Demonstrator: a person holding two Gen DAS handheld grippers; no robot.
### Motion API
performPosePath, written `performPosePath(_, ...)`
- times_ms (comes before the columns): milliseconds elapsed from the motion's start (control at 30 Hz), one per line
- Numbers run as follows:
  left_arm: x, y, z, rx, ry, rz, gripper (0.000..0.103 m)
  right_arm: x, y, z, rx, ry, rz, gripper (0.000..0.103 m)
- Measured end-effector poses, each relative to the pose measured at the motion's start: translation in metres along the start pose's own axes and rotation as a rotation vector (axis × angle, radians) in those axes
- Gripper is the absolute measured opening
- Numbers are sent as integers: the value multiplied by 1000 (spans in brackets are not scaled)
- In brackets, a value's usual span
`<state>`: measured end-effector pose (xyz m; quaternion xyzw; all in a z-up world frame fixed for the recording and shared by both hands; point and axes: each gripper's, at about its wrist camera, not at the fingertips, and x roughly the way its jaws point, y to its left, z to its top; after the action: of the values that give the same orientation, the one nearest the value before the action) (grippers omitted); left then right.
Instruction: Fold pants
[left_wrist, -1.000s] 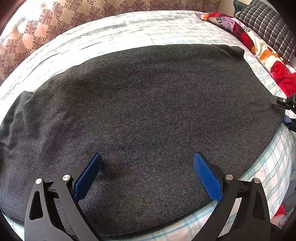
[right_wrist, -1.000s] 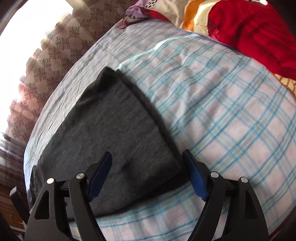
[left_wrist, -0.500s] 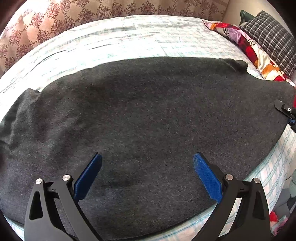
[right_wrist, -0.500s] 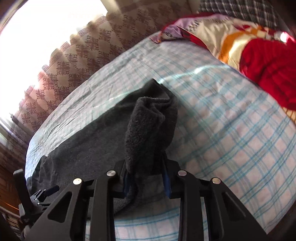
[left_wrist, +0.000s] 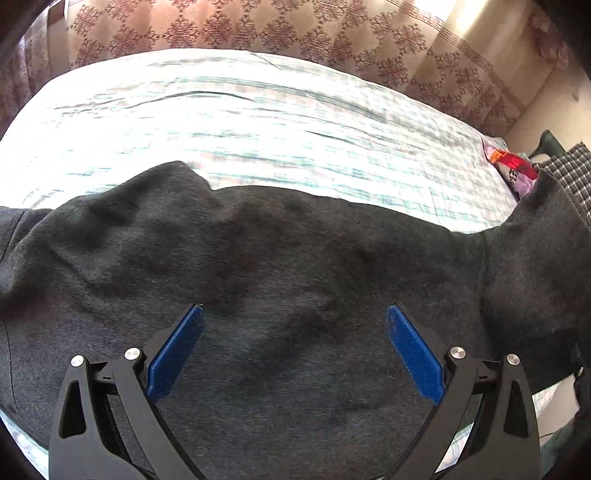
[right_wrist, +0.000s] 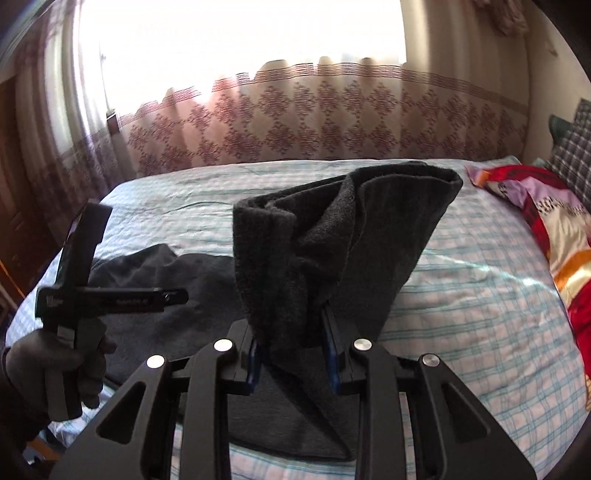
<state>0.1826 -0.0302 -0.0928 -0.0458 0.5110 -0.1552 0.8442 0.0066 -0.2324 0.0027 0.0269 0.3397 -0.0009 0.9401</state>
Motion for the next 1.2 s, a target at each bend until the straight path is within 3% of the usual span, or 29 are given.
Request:
performPosePath(300,-3,73,1,-135,-1,46,100,58,105,-51,-308,165,97,27)
performPosePath(400,-2,84,-4,-148,8,50,100,68,111,-64,-361,229,111,27)
performPosePath(533,1,89,-7,-156,16,41,100,64,112,-66,-389,231,115,28)
performPosePath(600,1,86,-7,-146,18,30,100,60,111,-69,-411,236,127,32)
performPosePath(667,1,81,-5,-130,16,26,100,51,109,-70,-418,229,151,46)
performPosePath(800,3,76,-2,-115,22,28,100,19,98,-65,-362,186,354,59)
performPosePath(933,2,72,-2,-103,27,33,100,-6,75,-53,-262,157,511,59)
performPosePath(1033,-1,68,-5,-85,32,26,100,-11,49,-44,-149,139,484,59)
performPosePath(1133,-3,62,-10,-66,47,19,100,2,32,-43,-96,162,345,58)
performPosePath(1200,-3,59,-15,-68,70,-10,100,16,31,-51,-99,224,278,57)
